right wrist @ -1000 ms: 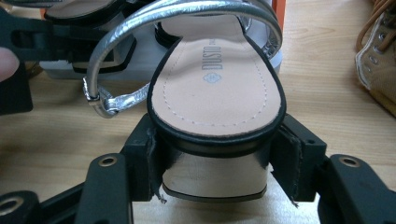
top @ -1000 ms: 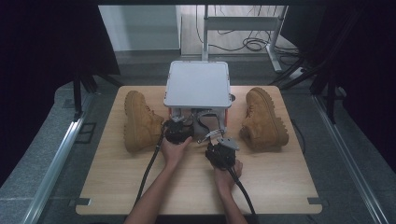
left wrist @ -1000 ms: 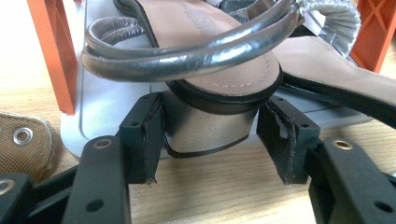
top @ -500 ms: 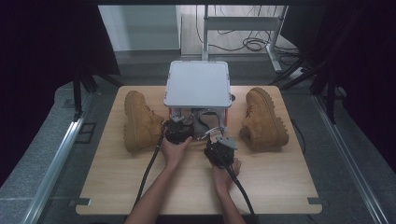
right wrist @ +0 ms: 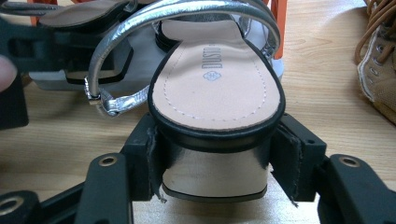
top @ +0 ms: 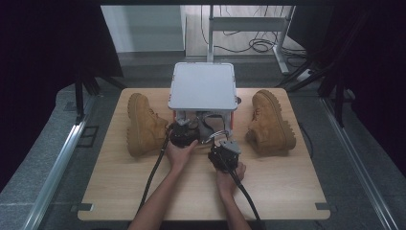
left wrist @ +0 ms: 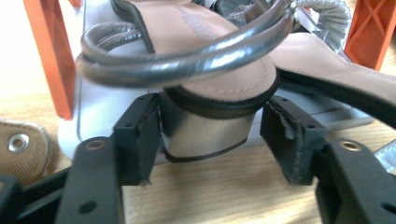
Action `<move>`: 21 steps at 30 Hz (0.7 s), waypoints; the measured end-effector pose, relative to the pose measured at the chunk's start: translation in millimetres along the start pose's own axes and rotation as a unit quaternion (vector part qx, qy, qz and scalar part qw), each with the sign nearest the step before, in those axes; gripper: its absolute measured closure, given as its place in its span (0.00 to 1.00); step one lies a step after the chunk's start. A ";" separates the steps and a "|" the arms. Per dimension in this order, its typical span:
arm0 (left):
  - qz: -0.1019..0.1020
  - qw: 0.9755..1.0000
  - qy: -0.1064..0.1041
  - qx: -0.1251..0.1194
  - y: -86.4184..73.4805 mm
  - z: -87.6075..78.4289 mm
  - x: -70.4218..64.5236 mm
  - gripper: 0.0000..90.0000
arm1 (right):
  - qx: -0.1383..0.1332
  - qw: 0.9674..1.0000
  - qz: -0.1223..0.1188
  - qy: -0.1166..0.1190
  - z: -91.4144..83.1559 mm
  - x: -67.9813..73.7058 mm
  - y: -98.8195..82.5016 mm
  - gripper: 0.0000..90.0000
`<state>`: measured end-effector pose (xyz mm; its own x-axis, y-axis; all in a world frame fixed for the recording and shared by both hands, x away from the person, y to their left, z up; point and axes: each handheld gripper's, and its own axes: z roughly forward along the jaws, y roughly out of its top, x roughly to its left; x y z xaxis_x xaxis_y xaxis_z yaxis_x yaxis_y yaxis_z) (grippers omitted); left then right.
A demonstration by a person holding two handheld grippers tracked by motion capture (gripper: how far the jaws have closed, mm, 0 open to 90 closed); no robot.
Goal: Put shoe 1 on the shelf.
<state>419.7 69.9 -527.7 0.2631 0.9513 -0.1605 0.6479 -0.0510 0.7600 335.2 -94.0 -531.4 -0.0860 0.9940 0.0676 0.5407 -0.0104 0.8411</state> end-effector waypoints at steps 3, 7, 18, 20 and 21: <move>-0.003 1.000 0.006 0.003 4.4 5.1 -2.0 0.36 | 0.001 1.000 -0.001 0.001 0.2 -0.1 -0.1 0.46; -0.011 1.000 0.014 -0.005 8.2 10.0 -1.1 0.39 | 0.001 1.000 -0.001 0.002 -0.1 -1.2 0.5 0.46; -0.006 1.000 0.025 -0.004 7.1 9.3 -3.3 0.41 | -0.002 1.000 0.002 0.002 0.6 -1.5 2.1 0.46; -0.005 1.000 0.025 -0.004 7.0 9.2 -3.2 0.41 | -0.001 1.000 0.001 0.001 2.6 -1.8 3.7 0.46; -0.005 1.000 0.025 -0.004 7.0 9.1 -3.0 0.41 | -0.002 1.000 0.003 0.002 3.2 -1.7 4.1 0.46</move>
<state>429.9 64.0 -527.7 0.2198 0.9659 -0.1368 0.6442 -0.0384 0.7639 340.2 -95.3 -529.8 -0.0863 0.9934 0.0756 0.5386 -0.0173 0.8424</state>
